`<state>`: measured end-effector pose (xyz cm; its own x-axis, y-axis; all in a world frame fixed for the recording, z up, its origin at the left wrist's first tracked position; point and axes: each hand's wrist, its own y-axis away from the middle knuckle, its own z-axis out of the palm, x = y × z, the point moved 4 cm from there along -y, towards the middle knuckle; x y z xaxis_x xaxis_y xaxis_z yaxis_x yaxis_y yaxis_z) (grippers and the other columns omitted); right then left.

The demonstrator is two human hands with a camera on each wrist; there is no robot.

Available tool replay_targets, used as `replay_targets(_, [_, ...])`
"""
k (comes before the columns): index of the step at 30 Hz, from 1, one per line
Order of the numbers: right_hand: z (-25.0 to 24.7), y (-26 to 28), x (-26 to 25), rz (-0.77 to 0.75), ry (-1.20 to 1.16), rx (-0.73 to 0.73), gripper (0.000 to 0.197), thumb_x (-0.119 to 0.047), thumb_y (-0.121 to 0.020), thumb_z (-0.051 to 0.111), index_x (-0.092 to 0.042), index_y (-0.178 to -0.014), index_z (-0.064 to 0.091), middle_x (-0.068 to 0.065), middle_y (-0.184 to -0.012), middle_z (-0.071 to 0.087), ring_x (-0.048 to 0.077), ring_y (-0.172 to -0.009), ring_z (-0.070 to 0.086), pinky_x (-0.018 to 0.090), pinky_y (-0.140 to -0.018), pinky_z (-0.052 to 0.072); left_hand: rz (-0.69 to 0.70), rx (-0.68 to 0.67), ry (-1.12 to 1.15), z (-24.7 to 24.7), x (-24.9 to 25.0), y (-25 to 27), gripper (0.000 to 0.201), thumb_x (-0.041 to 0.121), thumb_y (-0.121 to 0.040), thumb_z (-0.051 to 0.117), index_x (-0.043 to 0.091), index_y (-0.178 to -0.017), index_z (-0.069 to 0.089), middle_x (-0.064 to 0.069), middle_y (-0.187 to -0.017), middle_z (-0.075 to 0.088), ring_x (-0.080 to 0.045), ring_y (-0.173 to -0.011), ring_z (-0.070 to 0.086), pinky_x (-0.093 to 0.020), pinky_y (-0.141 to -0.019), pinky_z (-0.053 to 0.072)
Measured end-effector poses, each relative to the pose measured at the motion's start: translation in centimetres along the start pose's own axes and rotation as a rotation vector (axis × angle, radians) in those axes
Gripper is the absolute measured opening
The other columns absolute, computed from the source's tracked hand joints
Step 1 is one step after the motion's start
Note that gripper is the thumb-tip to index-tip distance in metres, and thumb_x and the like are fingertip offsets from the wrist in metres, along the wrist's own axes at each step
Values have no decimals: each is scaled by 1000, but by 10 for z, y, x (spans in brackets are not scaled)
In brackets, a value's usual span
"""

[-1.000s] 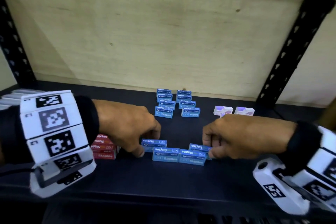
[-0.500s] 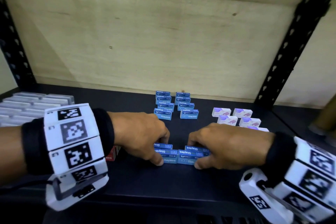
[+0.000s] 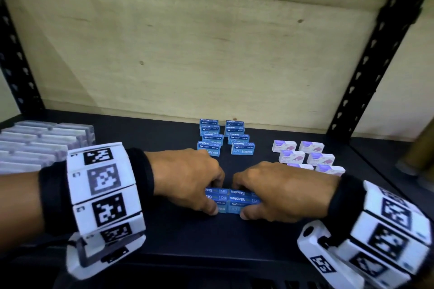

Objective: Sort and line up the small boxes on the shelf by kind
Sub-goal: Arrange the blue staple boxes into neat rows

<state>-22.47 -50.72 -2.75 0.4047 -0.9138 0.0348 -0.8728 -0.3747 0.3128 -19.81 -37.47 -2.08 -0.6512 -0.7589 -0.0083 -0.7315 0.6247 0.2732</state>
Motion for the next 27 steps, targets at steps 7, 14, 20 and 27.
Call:
replay_targets(7, [-16,4,14,10,-115,-8,47,-74,-83,49,-39,-113,56,-15,-103,64,8,-94,61,34,-89,52,5,-9,66,-20,-10,1,47,63,-74,72,38,-112,58,22,-79,59,10,-63,50,-9,-58,37])
replay_targets(14, [-49,-19,49,113,-84,95,37,-62,-90,54,-34,-113,60,-14,-108,65,10,-99,61,34,-95,48,-53,97,85,-56,-44,-23,53,59,-77,71,31,-120,61,18,-107,65,1,-86,60,-19,-80,47])
replay_targets(20, [-63,-47,75,221,57,66,36,-45,-93,62,-27,-124,58,-9,-109,61,14,-92,53,26,-80,40,-117,88,-54,-59,-70,-53,50,57,-82,69,29,-121,59,10,-111,64,-13,-99,58,-31,-90,48])
replay_targets(27, [-61,-80,76,228,100,-20,38,-34,-91,69,-23,-126,59,-6,-115,62,16,-96,54,28,-83,42,-187,-6,-166,-56,-71,-79,52,55,-85,66,27,-128,55,9,-98,52,-14,-93,50,-30,-74,37])
